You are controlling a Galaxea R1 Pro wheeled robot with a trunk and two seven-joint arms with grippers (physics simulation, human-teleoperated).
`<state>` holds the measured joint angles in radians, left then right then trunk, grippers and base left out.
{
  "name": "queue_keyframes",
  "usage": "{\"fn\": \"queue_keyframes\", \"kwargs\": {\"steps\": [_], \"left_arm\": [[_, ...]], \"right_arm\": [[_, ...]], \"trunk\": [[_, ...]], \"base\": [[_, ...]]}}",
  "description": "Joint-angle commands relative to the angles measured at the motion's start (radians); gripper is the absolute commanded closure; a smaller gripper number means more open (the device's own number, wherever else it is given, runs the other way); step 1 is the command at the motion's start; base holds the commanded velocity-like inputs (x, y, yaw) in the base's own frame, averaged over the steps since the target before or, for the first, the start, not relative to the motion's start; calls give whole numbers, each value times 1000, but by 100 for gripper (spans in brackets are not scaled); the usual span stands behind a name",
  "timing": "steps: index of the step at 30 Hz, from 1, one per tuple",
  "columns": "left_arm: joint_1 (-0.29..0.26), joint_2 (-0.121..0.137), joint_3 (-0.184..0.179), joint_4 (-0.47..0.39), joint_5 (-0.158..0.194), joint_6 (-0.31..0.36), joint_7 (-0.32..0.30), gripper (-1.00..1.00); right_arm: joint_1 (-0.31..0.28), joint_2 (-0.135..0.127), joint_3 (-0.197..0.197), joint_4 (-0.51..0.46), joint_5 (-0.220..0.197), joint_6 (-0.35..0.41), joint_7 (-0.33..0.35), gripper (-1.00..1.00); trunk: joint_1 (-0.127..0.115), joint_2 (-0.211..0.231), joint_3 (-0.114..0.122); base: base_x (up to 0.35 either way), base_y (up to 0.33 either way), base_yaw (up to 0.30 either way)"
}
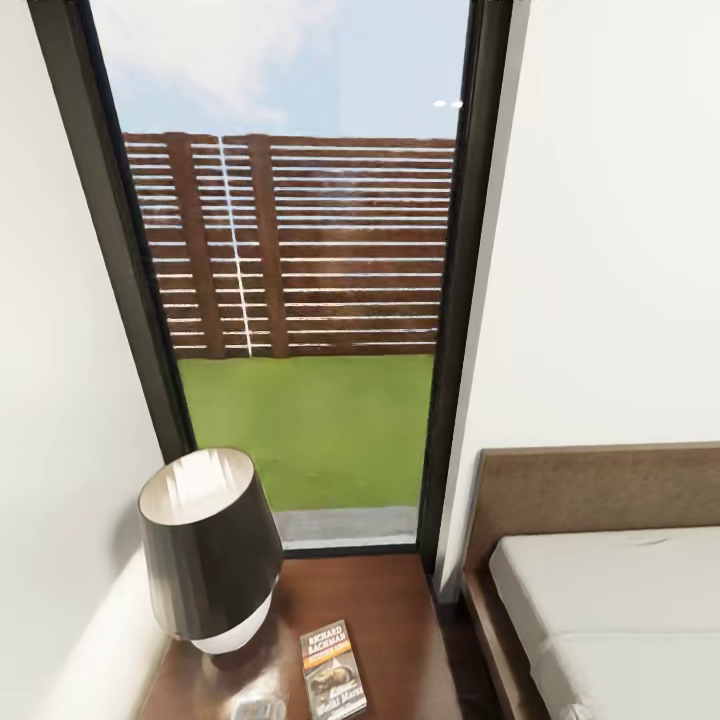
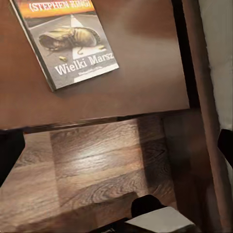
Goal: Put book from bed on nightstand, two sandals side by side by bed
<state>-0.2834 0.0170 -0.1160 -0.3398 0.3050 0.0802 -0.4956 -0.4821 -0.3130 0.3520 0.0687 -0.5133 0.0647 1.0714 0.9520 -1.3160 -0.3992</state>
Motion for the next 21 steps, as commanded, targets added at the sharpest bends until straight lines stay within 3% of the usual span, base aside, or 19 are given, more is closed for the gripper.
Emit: {"fn": "queue_keyframes", "kwargs": {"steps": [1,3,4,5,7,12,21], "left_arm": [[0,2,-5,43,11,-8,-1,-100],[0,3,-5,132,11,-62,0,-100],[0,3,-5,155,11,-80,0,-100],[0,4,-5,231,11,-139,0,-100],[0,4,-5,282,11,-174,0,-100],[4,4,-7,317,-15,-197,0,-100],[4,4,-7,318,-24,-198,0,-100]], "right_arm": [[23,22,3,7,-11,-4,4,-100],[64,45,3,11,-10,-14,0,-100],[70,49,3,12,-10,-16,-3,-100],[85,56,2,13,-10,-19,-15,-100],[91,59,2,14,-11,-21,-32,-100],[120,62,2,14,-11,-22,-127,-100],[125,61,5,13,-11,-20,-143,-100]], "trunk": [[-4,7,2],[-12,21,9],[-15,28,12],[-19,35,15],[-27,49,21],[-46,84,37],[-81,147,65]], "base": [[0,0,0],[0,0,0],[0,0,0],[0,0,0],[0,0,0],[0,0,0],[0,0,0]]}}
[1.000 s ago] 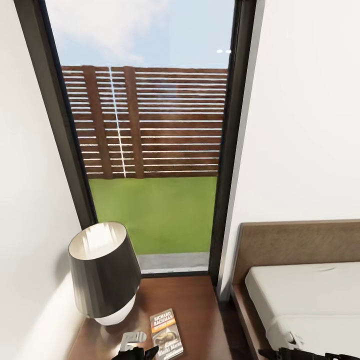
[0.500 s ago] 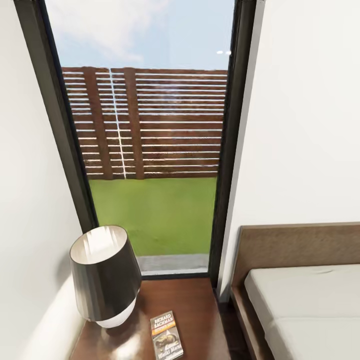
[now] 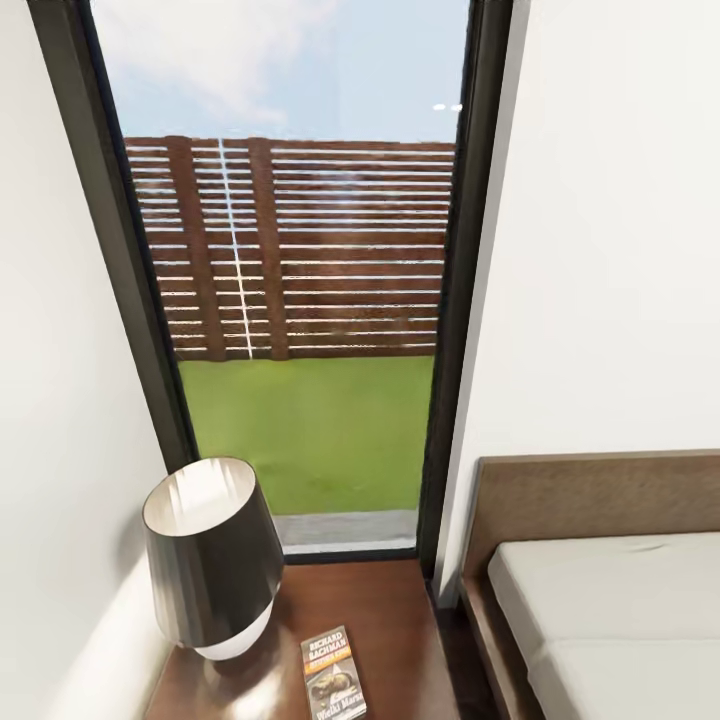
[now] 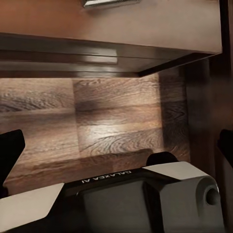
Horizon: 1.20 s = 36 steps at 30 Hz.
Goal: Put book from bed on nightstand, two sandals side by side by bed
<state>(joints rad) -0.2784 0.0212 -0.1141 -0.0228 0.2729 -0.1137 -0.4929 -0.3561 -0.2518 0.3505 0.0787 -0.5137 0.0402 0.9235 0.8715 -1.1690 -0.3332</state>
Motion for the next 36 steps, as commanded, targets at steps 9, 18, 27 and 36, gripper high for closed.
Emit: {"fn": "queue_keyframes", "kwargs": {"steps": [9,18,27,36], "left_arm": [[-1,0,-9,1,8,-4,-3,-100],[-1,-1,-9,1,8,-5,-3,-100],[-1,-2,-8,2,9,-5,-3,-100],[-1,-4,-8,2,9,-6,-3,-100]], "right_arm": [[-1,0,7,3,-11,5,5,-100],[-1,0,7,3,-11,3,3,-100],[-1,24,7,3,-11,3,4,-100],[-1,50,7,3,-11,3,4,-100]], "trunk": [[-35,63,27],[-42,77,33],[-42,77,33],[-42,77,33]], "base": [[0,0,0],[0,0,0],[0,0,0],[0,0,0]]}}
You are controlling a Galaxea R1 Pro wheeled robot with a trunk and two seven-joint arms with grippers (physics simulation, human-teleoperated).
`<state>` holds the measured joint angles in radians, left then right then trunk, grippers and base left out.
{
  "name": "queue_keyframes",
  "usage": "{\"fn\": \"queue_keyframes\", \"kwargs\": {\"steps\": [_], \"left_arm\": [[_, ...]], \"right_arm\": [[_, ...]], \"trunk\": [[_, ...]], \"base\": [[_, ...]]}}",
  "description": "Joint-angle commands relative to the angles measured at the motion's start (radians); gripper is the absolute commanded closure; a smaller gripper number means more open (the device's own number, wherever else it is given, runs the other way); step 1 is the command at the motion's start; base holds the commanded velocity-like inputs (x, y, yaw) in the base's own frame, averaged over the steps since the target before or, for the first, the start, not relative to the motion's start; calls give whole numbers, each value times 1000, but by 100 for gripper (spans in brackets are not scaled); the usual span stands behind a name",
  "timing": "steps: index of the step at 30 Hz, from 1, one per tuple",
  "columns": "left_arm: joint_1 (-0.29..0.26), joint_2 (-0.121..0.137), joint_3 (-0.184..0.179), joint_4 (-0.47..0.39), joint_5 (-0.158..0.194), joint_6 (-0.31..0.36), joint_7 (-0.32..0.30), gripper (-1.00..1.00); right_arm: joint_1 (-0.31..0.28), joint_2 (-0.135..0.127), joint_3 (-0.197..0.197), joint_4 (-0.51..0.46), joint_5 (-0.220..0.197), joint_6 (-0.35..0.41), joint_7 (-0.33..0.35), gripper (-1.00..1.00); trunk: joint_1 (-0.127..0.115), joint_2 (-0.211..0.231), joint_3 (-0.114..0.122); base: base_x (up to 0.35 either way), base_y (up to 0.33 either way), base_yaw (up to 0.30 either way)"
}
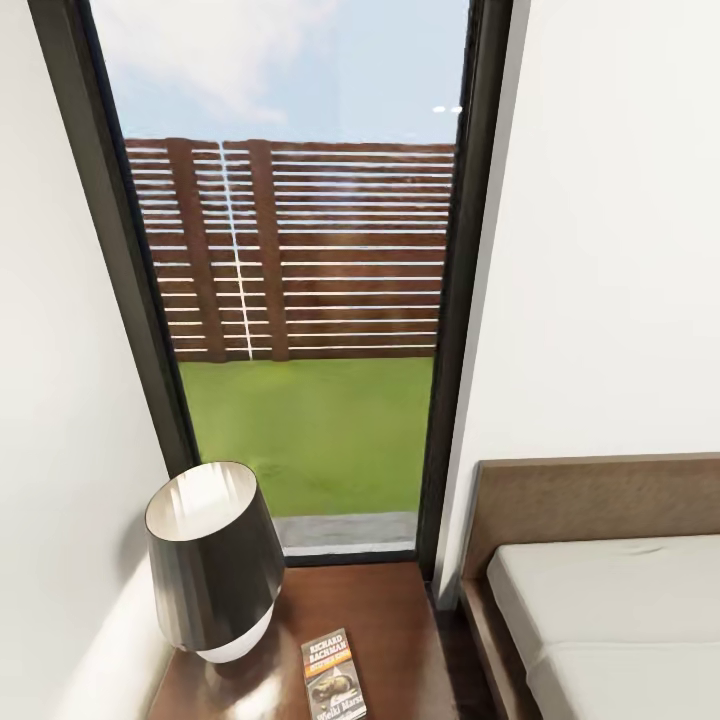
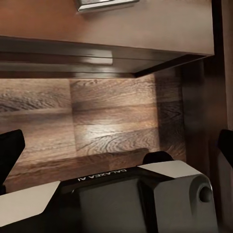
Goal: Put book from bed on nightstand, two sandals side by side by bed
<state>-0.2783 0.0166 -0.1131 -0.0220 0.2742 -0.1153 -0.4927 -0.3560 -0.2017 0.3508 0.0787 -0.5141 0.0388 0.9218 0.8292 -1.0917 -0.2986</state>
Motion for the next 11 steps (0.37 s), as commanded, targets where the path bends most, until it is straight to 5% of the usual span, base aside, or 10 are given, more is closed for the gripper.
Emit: {"fn": "queue_keyframes", "kwargs": {"steps": [1,11], "left_arm": [[-1,0,-8,2,8,-4,-3,-100],[-1,0,-8,1,8,-4,-3,-100]], "right_arm": [[-1,0,7,3,-11,4,5,-100],[-1,1,7,3,-11,4,6,-100]], "trunk": [[0,-1,-1],[0,-1,-1]], "base": [[0,0,0],[0,0,0]]}}
